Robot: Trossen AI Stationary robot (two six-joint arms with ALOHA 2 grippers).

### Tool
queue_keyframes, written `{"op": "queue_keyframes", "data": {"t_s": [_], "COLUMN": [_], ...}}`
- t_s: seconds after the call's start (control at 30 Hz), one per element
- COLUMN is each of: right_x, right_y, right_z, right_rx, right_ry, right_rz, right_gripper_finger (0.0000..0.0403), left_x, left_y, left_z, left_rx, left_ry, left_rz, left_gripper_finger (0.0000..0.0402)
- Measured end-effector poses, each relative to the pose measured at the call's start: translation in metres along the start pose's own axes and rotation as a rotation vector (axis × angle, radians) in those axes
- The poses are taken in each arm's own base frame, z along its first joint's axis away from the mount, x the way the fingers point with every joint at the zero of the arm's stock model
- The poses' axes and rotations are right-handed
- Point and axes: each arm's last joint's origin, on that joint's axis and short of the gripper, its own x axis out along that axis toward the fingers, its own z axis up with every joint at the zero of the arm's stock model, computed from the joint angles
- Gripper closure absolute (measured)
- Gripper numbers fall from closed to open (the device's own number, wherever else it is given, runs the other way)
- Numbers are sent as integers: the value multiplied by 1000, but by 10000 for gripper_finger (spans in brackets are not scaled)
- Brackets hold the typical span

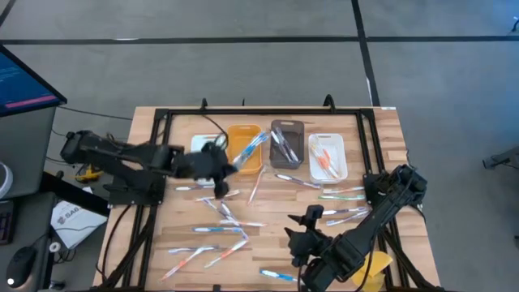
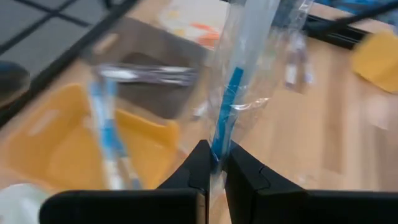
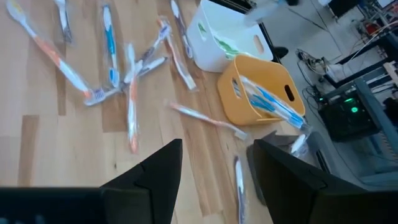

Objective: Pick & Place Toothbrushes
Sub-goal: Put the top right blue toothbrush into the orange bin

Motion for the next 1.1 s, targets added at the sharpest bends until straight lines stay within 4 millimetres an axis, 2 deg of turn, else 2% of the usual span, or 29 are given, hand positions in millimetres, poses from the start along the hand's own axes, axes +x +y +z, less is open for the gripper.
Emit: {"op": "queue_keyframes", "data": {"t_s": [0.1,0.23,0.47,0.6,0.77,0.93,1.1], "right_x": [4,7,17,26,33,34,33], "right_y": [-1,-3,-3,-4,-5,-5,-5], "right_z": [0,2,-5,-11,-14,-14,-15], "right_rx": [6,11,-12,-30,-40,-44,-46], "right_ry": [9,15,42,65,85,93,93], "right_rz": [-9,-16,-40,-61,-73,-70,-66], "right_gripper_finger": [209,209,215,216,217,217,217], "left_x": [9,36,84,105,125,142,148], "left_y": [23,47,81,98,111,116,118], "left_z": [8,14,22,25,28,14,8], "left_rx": [-43,-112,-221,-266,-309,-327,-336], "left_ry": [16,50,85,130,175,273,319], "left_rz": [45,64,-78,-77,-90,-86,-81], "left_gripper_finger": [387,386,385,385,385,385,385]}}
